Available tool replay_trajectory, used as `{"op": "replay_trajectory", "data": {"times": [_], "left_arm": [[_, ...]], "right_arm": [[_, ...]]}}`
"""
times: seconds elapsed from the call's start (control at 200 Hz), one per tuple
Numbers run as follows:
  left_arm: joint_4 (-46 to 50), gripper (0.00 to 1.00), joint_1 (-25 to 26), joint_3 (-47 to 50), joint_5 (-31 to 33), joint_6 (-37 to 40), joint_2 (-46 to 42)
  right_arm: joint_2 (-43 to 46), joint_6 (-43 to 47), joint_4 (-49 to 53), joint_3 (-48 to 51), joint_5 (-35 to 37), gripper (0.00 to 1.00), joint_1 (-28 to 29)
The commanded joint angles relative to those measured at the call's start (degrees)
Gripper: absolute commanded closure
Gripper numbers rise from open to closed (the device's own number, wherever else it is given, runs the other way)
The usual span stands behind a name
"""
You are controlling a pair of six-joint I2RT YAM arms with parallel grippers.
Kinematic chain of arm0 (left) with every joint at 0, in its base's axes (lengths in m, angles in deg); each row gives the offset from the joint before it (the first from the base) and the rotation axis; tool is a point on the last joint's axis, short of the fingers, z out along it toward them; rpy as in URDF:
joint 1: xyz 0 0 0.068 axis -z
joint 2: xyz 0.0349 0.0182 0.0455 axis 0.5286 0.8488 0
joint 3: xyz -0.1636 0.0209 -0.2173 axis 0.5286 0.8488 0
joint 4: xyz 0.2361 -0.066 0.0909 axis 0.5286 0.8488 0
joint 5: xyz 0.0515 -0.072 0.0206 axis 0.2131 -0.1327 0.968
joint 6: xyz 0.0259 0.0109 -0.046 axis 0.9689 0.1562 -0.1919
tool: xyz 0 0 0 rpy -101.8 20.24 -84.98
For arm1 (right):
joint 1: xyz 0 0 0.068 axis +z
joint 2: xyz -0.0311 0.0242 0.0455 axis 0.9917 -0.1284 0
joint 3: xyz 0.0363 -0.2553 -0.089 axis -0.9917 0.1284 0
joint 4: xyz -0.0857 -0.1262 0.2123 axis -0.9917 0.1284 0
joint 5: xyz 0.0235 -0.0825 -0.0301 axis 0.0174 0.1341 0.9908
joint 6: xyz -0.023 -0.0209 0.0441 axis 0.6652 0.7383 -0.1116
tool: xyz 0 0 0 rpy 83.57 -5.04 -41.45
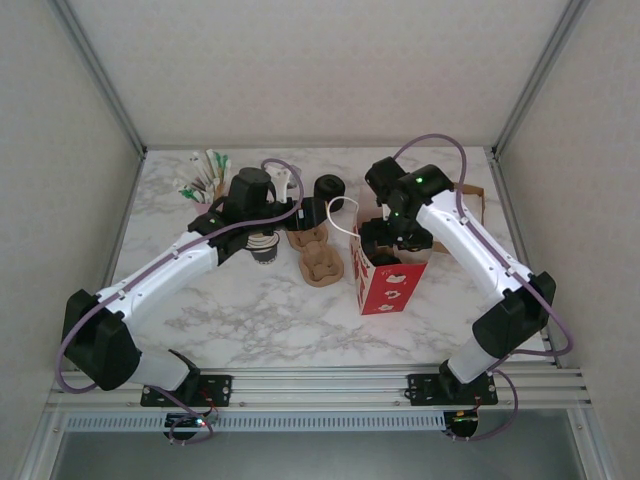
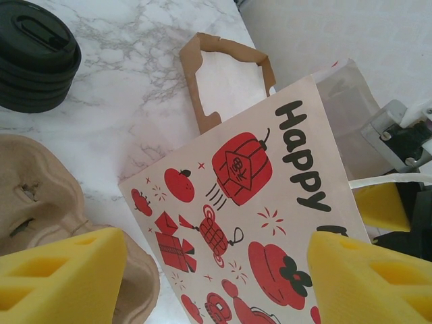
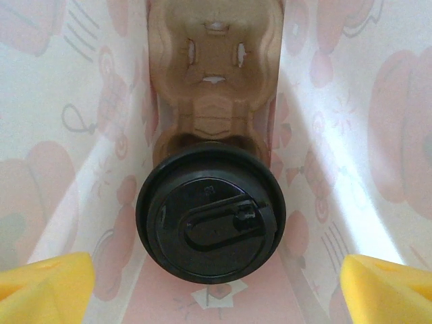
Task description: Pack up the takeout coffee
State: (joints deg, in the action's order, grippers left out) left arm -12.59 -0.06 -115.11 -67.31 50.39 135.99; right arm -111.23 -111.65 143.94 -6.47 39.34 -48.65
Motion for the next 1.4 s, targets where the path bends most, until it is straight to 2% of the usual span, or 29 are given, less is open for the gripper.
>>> {"op": "replay_trajectory", "data": {"times": [0.0,0.456,1.127,1.397], "left_arm": [[0.6,0.28,0.7,-1.7,1.1,0.8,-2.4],[0.9,0.28,0.7,-1.8,2.6,0.7,-5.5],[-0.5,0.27,0.7,-2.0,4.2,0.7,-11.3],[-3.4,0.24,0.7,-0.2,4.3,1.3,-14.7]], "right_arm": [[1.7,-1.2,2.1,-2.4,1.6,0.06,0.8],[3.1,-2.0,3.1,-5.8,1.6,0.07,1.3],[9.2,-3.3,1.6,-9.8,0.4,0.19,1.4],[12.7,-3.3,0.0,-11.5,-0.9,0.22,1.4]]}}
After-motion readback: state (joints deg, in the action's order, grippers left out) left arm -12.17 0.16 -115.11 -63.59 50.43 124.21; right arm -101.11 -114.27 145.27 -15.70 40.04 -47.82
